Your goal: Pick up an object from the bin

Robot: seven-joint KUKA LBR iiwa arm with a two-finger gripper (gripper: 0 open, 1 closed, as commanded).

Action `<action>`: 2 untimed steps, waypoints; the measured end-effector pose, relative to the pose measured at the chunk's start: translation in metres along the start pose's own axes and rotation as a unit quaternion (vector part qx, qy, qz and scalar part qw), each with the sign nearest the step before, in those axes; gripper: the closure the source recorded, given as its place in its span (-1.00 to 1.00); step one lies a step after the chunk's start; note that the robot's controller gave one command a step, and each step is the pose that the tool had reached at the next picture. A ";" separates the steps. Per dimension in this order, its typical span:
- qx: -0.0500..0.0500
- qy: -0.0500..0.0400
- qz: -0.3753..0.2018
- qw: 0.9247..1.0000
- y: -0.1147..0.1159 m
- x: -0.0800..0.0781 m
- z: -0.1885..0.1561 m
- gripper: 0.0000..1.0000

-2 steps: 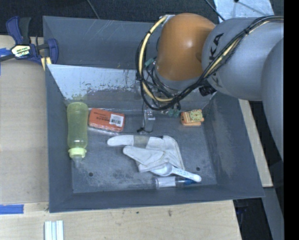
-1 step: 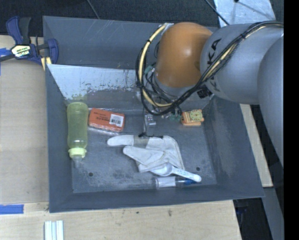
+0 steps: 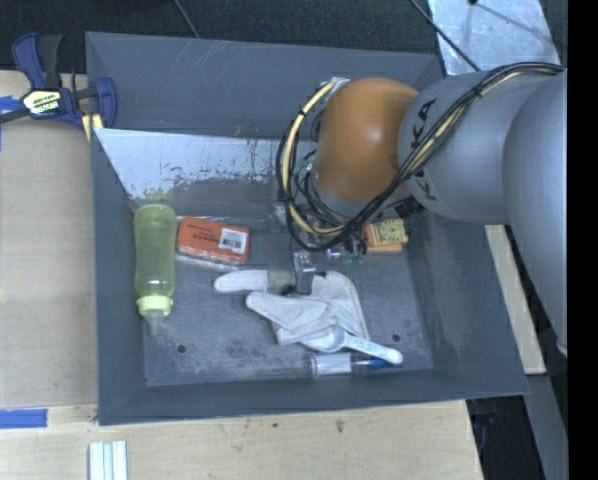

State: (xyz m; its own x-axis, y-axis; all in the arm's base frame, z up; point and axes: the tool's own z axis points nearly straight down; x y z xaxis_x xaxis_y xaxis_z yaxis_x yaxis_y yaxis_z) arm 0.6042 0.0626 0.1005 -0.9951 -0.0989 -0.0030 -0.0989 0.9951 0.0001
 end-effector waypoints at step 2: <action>-0.001 -0.004 -0.082 0.997 -0.013 0.024 0.028 1.00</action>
Offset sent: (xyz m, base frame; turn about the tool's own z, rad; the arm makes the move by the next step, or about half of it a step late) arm 0.0000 0.0000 0.0000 0.0000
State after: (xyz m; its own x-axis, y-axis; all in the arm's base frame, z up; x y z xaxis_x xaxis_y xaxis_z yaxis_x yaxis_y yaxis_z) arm 0.5818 0.0470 0.0725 -0.9656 -0.2599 -0.0101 -0.2600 0.9656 0.0003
